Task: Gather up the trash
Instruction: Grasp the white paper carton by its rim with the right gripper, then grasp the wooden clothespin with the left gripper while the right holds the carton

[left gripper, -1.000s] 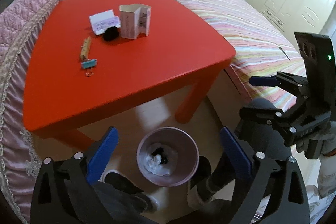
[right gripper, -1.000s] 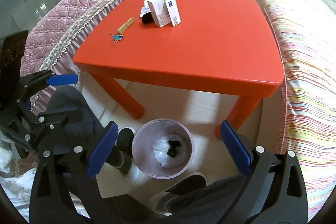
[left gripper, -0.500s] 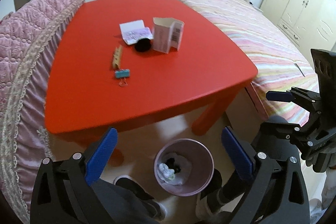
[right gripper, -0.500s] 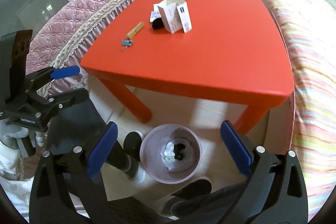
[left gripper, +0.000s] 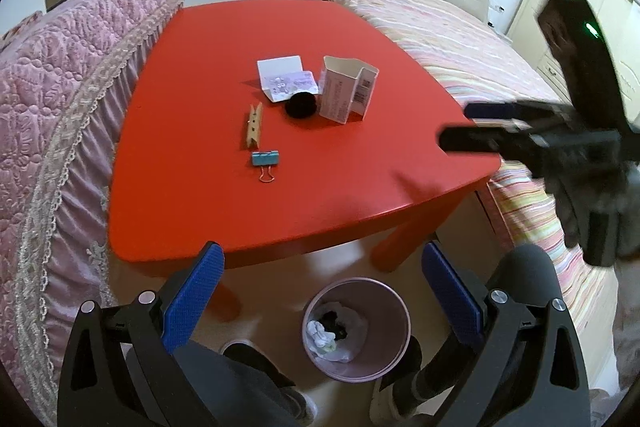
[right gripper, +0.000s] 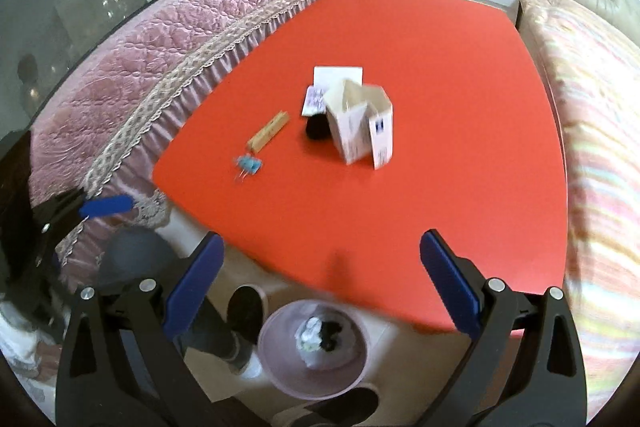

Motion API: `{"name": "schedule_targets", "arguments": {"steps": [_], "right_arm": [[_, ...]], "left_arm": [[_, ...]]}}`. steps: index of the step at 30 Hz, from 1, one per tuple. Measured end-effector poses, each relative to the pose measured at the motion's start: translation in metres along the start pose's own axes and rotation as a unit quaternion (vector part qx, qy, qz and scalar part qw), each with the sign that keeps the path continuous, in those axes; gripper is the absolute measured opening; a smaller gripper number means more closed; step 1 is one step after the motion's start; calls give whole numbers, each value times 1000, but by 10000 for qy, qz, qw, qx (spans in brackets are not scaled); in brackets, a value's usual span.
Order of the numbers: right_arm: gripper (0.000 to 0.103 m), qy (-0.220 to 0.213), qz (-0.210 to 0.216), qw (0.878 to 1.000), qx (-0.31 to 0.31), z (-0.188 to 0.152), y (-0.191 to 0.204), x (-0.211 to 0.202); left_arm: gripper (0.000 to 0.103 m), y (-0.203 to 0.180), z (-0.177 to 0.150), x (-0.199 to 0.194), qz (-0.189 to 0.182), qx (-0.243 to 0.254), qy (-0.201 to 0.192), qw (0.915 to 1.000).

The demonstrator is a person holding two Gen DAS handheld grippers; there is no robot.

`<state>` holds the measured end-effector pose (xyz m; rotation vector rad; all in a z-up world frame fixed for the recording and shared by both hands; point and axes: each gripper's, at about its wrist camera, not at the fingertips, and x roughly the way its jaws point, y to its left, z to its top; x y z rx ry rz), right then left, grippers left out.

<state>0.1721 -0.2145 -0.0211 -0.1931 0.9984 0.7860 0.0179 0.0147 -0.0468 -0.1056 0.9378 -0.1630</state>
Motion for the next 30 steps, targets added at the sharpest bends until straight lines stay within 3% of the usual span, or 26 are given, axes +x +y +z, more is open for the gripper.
{"name": "schedule_targets", "arguments": {"steps": [10, 18, 20, 22, 25, 30], "right_arm": [[97, 481, -236, 9983, -246, 55, -9, 65], [97, 807, -341, 9958, -252, 70, -20, 109], [89, 807, -305, 9961, -210, 72, -22, 114], [68, 802, -336, 9960, -190, 71, -23, 116], [47, 752, -282, 9966, -167, 69, -25, 114], [37, 610, -259, 9978, -89, 66, -27, 105]], "left_arm": [[95, 12, -3, -1, 18, -158, 40, 9999], [95, 22, -8, -2, 42, -352, 66, 9994], [95, 25, -10, -1, 45, -390, 96, 9992], [95, 27, -11, -1, 43, -416, 102, 9991], [95, 29, -12, 0, 33, -452, 103, 9989], [95, 29, -10, 2, 9, -467, 93, 9989]]}}
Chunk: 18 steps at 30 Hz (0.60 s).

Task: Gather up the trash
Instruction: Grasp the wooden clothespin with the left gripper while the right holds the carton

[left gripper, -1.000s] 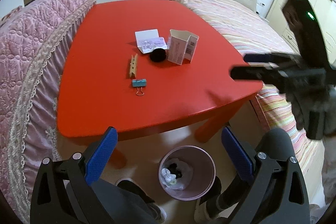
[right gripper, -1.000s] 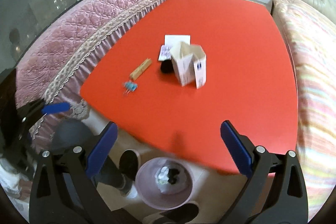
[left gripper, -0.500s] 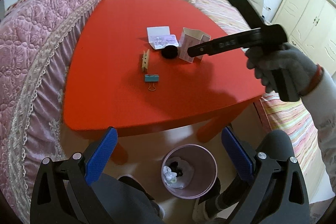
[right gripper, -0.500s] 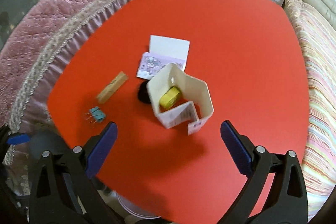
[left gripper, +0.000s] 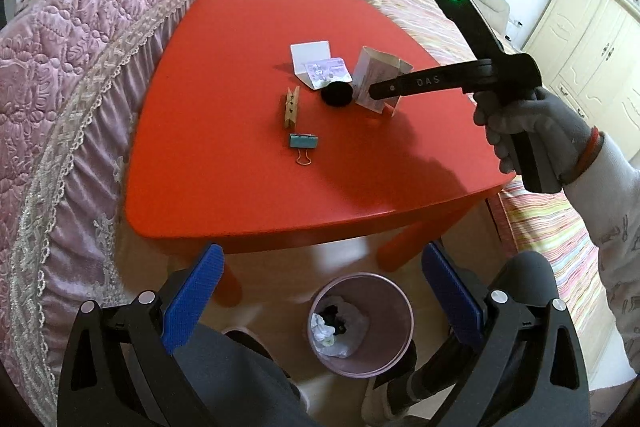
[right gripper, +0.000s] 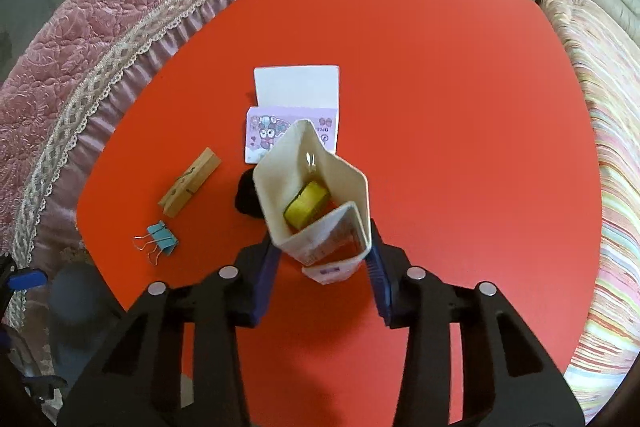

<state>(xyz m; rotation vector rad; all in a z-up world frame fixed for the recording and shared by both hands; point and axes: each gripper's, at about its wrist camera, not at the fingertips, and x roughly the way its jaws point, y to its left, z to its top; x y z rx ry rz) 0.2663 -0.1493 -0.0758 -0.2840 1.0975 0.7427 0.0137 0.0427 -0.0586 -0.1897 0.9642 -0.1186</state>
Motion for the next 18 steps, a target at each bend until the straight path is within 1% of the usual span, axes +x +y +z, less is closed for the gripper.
{"name": "schedule_targets", "arguments": {"steps": [7, 10, 14, 18], "right_arm": [[35, -352, 104, 9991, 210, -15, -5, -28], [35, -526, 186, 9978, 363, -29, -7, -46], [35, -700, 257, 9961, 469, -45, -6, -64], [35, -781, 303, 9950, 550, -64, -6, -76]], "left_arm": [[95, -3, 14, 3, -33, 92, -39, 9999], [95, -4, 26, 6, -57, 117, -58, 9999], [95, -2, 47, 13, -24, 160, -44, 9999], [95, -1, 71, 24, 91, 260, 73, 9996]]}}
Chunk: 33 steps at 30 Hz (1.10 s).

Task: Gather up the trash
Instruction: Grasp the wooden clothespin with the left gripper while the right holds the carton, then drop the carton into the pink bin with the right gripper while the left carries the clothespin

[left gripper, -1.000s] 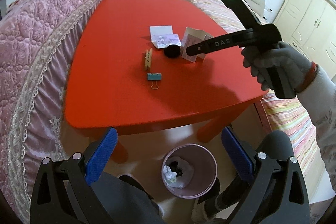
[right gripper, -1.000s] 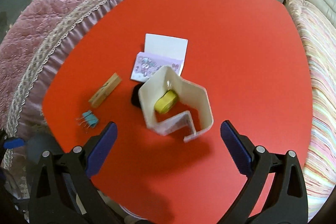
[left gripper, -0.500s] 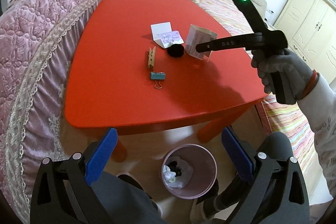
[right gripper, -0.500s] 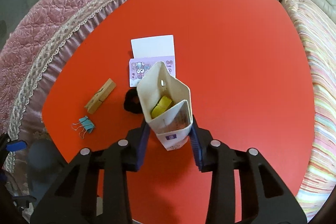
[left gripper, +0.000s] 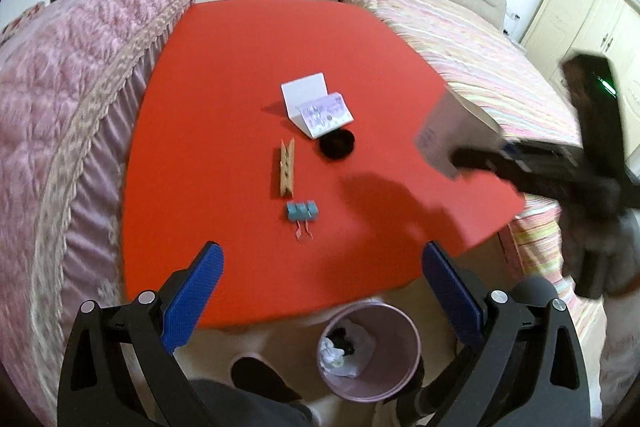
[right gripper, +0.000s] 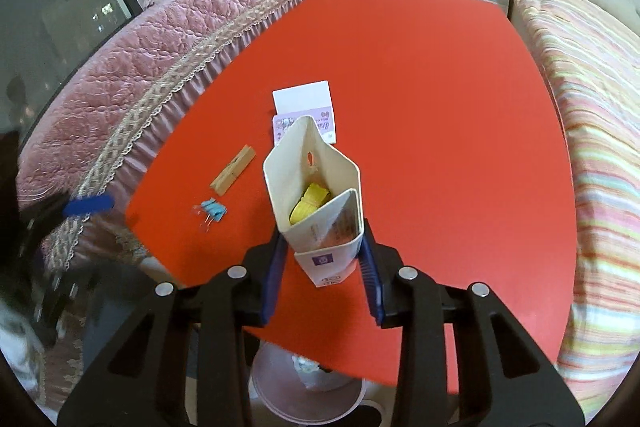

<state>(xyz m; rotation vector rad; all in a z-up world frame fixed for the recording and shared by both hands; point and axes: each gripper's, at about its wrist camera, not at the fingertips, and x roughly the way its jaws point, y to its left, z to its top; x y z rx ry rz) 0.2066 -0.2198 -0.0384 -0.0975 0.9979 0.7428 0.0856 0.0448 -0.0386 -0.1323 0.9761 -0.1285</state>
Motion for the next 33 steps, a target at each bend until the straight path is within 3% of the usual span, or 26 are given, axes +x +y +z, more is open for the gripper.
{"name": "schedule_targets", "arguments": {"steps": [6, 11, 20, 22, 23, 25, 27, 30, 33], "right_arm": [[35, -11, -4, 10000, 76, -15, -4, -9], [35, -25, -39, 9999, 147, -22, -11, -15], [35, -35, -107, 9998, 190, -26, -16, -22], [35, -40, -116, 9997, 192, -26, -17, -22], [35, -41, -116, 9997, 195, -26, -17, -22], [35, -43, -115, 9997, 188, -26, -16, -22], [35, -45, -113, 9998, 178, -26, -16, -21], [35, -42, -120, 9998, 161, -25, -15, -20], [35, -45, -120, 9998, 142, -25, -15, -19]], "left_arm": [[95, 5, 37, 34, 77, 112, 478, 9988], [95, 10, 61, 72, 370, 204, 955, 9945], [94, 16, 73, 116, 698, 191, 1408, 9874], [75, 16, 73, 121, 743, 195, 1465, 9862], [73, 16, 72, 123, 752, 191, 1487, 9858], [55, 16, 70, 126, 785, 217, 1499, 9853], [43, 15, 70, 124, 835, 268, 1440, 9857], [14, 15, 71, 122, 821, 268, 1416, 9861], [13, 17, 73, 121, 828, 286, 1370, 9867]]}}
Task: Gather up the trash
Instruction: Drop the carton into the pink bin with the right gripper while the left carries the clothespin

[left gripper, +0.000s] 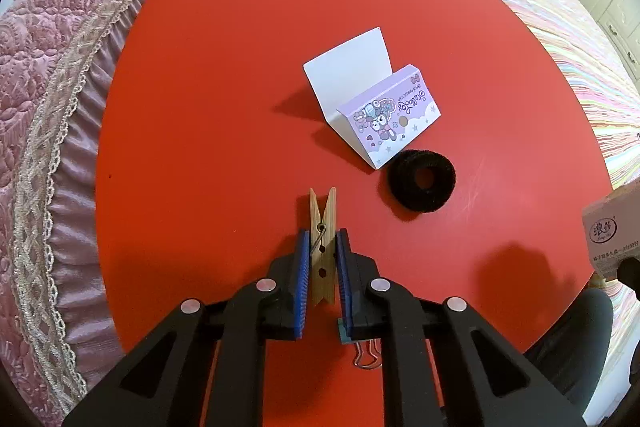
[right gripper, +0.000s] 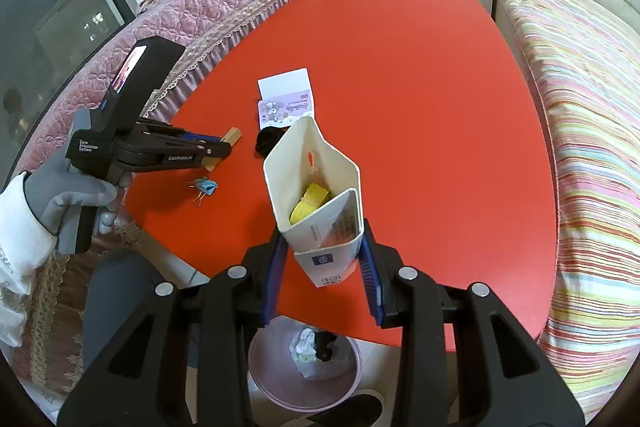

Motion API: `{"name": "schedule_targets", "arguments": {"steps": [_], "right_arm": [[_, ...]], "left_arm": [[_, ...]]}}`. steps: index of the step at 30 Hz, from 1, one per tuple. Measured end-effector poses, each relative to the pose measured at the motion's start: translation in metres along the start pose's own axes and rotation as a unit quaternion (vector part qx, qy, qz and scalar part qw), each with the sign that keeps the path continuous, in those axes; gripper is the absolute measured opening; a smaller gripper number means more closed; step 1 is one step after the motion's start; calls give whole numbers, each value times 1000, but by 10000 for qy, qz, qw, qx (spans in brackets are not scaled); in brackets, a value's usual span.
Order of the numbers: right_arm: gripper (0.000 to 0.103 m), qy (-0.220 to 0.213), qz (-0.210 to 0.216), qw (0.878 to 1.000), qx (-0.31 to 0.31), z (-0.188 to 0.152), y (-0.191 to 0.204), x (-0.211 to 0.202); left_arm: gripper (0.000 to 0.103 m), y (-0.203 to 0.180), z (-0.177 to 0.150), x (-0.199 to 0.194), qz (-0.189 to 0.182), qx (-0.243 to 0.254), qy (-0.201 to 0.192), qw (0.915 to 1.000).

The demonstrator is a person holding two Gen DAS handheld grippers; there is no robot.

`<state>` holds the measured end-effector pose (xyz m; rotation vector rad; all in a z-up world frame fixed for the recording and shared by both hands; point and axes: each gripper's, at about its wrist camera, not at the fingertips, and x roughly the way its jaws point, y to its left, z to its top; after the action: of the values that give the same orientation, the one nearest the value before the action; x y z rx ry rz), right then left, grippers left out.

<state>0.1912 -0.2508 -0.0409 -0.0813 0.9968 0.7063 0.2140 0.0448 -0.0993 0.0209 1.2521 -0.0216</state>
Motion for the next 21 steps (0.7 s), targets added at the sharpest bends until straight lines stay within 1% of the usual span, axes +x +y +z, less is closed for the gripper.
{"name": "schedule_targets", "arguments": {"steps": [4, 9, 15, 21], "right_arm": [[35, -22, -20, 10000, -10, 0, 0, -1], [35, -93, -45, 9999, -42, -1, 1, -8], [35, -217, -120, 9996, -117, -5, 5, -23], [35, -347, -134, 9990, -239, -21, 14, -44]], "left_arm": [[13, 1, -10, -13, 40, 30, -242, 9997], [13, -16, -25, -45, -8, 150, -667, 9977], [13, -39, -55, -92, -199, 365, -1297, 9907], [13, -50, -85, -119, -313, 506, -1757, 9826]]}}
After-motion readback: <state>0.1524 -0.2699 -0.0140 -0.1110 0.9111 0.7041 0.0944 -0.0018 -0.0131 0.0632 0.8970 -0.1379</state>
